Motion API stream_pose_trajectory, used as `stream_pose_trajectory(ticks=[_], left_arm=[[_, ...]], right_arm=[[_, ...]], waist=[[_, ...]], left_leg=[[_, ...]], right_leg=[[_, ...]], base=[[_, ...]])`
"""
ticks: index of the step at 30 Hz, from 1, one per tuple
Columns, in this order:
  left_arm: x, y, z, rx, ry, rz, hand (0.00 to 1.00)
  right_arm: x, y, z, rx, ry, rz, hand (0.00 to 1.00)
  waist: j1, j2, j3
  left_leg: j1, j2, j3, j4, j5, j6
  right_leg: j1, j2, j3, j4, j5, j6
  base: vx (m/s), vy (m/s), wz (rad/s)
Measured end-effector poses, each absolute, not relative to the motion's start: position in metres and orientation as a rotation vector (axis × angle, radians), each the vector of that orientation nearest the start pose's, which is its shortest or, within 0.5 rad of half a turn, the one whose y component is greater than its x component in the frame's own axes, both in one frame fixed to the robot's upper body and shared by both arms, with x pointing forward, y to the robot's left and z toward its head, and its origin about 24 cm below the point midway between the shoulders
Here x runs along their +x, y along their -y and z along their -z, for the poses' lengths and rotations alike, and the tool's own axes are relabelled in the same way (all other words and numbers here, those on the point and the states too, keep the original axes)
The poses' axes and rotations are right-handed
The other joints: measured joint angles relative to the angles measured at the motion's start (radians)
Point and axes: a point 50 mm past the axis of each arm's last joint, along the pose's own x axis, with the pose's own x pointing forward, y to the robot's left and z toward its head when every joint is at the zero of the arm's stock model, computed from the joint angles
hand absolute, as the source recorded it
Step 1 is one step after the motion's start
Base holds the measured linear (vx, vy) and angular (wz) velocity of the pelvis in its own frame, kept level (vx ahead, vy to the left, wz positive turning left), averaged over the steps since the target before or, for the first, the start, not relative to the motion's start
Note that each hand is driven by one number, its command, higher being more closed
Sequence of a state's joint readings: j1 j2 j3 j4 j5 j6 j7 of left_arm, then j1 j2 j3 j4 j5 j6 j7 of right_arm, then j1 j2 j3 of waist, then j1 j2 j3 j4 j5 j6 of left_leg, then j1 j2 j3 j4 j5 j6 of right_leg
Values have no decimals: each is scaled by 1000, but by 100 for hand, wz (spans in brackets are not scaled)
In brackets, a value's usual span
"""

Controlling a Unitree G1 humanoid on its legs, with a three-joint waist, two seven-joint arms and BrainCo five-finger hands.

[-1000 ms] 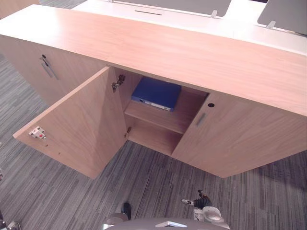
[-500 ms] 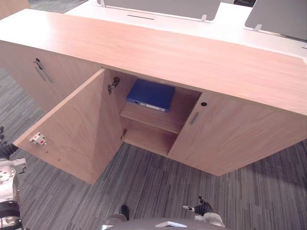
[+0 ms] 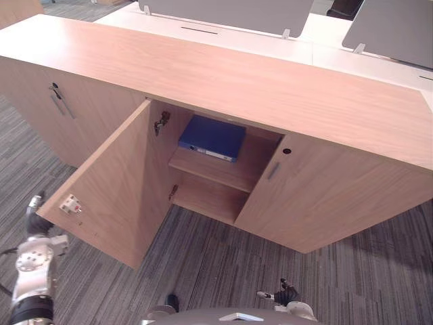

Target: Walk over to the cabinet, pick up the folder, carry it to the office cabinet, place the folder inside the office cabinet, then close the office cabinet door

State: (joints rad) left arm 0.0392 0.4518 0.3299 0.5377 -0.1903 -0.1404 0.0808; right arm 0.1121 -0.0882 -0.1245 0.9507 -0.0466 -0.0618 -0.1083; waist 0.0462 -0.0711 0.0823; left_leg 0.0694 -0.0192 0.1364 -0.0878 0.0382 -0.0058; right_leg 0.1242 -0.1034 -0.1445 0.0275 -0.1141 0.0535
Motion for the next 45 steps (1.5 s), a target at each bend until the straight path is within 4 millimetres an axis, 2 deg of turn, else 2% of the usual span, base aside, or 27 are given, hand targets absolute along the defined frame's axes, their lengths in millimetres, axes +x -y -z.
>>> stream_pose_trajectory(ticks=[3, 7, 10, 18, 20, 23, 25, 27, 30, 33, 38, 45], left_arm=[[186, -321, 26, 148, -330, -497, 0], [176, -273, 54, 46, -399, -401, 0], [175, -245, 65, -7, -429, -319, 0], [184, -181, 72, -85, -441, -108, 0], [193, -161, 69, -85, -425, -22, 0], [205, -147, 67, -79, -414, 38, 0], [216, -138, 64, -65, -405, 76, 0], [224, -136, 60, -51, -390, 79, 0], [233, -142, 57, -16, -379, 50, 0], [245, -154, 48, 21, -339, -18, 0], [261, -180, 36, 56, -298, -150, 0], [262, -191, 33, 64, -288, -192, 0]], right_arm=[[106, 209, 150, -117, -992, 258, 0], [105, 208, 151, -117, -994, 256, 0], [104, 208, 151, -116, -999, 256, 0], [109, 203, 148, -104, -972, 254, 0], [110, 203, 148, -105, -966, 253, 0], [112, 203, 147, -104, -957, 252, 0], [114, 202, 146, -105, -948, 251, 0], [115, 203, 145, -106, -946, 252, 0], [117, 203, 145, -107, -951, 252, 0], [118, 205, 144, -114, -948, 257, 0], [110, 210, 148, -127, -983, 265, 0], [109, 211, 148, -126, -987, 270, 0]], waist=[[-9, 2, -2], [-18, 22, -7], [-33, 33, -11], [-73, 34, -13], [-84, 34, -13], [-93, 35, -14], [-113, 36, -14], [-124, 37, -14], [-140, 38, -14], [-155, 47, -17], [-162, 51, -17], [-163, 53, -17]], left_leg=[[0, 1, 4, 0, 0, 0], [8, 5, 25, 0, 0, 0], [15, 9, 31, 0, 0, 0], [17, 19, 77, 0, -2, -3], [18, 19, 92, 0, -6, -4], [16, 21, 117, 0, -12, -5], [15, 23, 140, 0, -17, -7], [14, 26, 159, 0, -21, -9], [11, 31, 181, 0, -26, -15], [-15, 34, 201, 1, -26, -16], [-24, 38, 221, 0, -26, -16], [-31, 38, 216, 0, -23, -13]], right_leg=[[-1, 1, 3, 0, 2, -3], [-3, 3, 27, 0, 5, -7], [-2, 6, 33, 1, 7, -5], [-23, 13, 90, -5, 19, 13], [-28, 13, 107, -9, 25, 16], [-41, 16, 133, -13, 32, 18], [-51, 17, 151, -22, 40, 20], [-58, 21, 167, -26, 45, 20], [-67, 25, 190, -39, 55, 18], [-100, 29, 210, -46, 69, 18], [-120, 33, 225, -52, 83, 15], [-125, 34, 219, -51, 87, 14]], base=[[0, 0, 0], [-28, -12, -13], [-59, -25, -12], [-35, -17, -20], [9, -4, -19], [19, -4, -26], [27, -12, -31], [24, -20, -29], [7, -28, -26], [-12, -29, -23], [-20, -32, -13], [-25, -27, 1]])
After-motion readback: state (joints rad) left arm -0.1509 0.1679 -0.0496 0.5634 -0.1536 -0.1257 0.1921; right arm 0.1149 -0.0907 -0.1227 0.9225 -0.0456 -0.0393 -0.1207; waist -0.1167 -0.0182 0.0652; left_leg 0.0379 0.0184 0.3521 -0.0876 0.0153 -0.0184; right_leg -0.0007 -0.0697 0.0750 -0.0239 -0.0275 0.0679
